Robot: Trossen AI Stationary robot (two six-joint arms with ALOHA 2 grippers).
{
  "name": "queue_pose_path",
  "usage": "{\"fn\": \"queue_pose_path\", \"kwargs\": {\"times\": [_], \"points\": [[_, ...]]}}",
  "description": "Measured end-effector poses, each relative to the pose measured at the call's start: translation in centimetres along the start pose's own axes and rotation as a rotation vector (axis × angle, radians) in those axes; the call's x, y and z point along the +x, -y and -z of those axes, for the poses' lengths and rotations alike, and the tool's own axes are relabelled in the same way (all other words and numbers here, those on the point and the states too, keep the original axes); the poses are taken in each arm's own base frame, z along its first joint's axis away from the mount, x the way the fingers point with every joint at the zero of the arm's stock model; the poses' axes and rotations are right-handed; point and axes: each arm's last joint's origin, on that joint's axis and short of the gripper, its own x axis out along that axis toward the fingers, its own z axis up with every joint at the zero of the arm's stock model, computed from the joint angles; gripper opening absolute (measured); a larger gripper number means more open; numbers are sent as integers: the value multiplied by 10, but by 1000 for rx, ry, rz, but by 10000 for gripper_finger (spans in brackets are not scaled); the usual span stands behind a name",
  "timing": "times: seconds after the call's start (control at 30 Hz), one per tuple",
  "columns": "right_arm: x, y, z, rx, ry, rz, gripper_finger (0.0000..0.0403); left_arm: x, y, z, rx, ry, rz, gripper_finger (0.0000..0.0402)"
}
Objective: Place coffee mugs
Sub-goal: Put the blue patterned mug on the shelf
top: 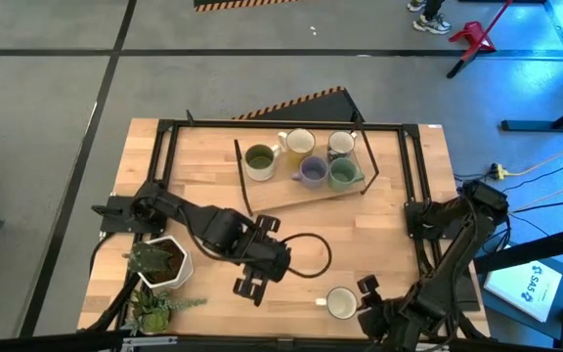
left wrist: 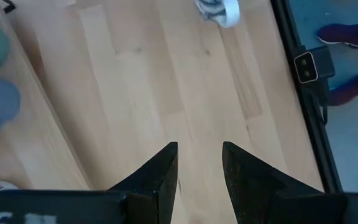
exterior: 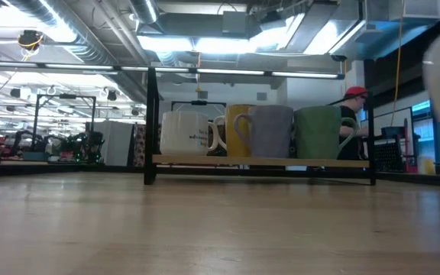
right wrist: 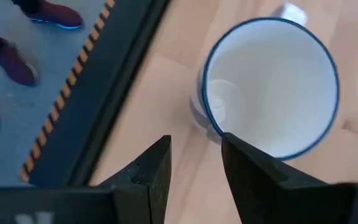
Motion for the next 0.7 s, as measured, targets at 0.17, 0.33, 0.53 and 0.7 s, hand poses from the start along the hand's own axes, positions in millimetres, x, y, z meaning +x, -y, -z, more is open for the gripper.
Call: {"fn": "queue_pose_path", "kwargs": {"times": [0.17,0.33,0.53,0.7], "points": [[6,16,-7,-25,-3,53,143,-2,11,2,-2,13,-38,120],[11,34,-14,-51,-10,80,143,-3,17,3,1,20,-58,120],[20,60,-27,-89,12,128,143,-3,17,3,1,23,-65,120],[25,83,-35,-128,5,158,143,-3,14,1,-6,47,-148,120]]}}
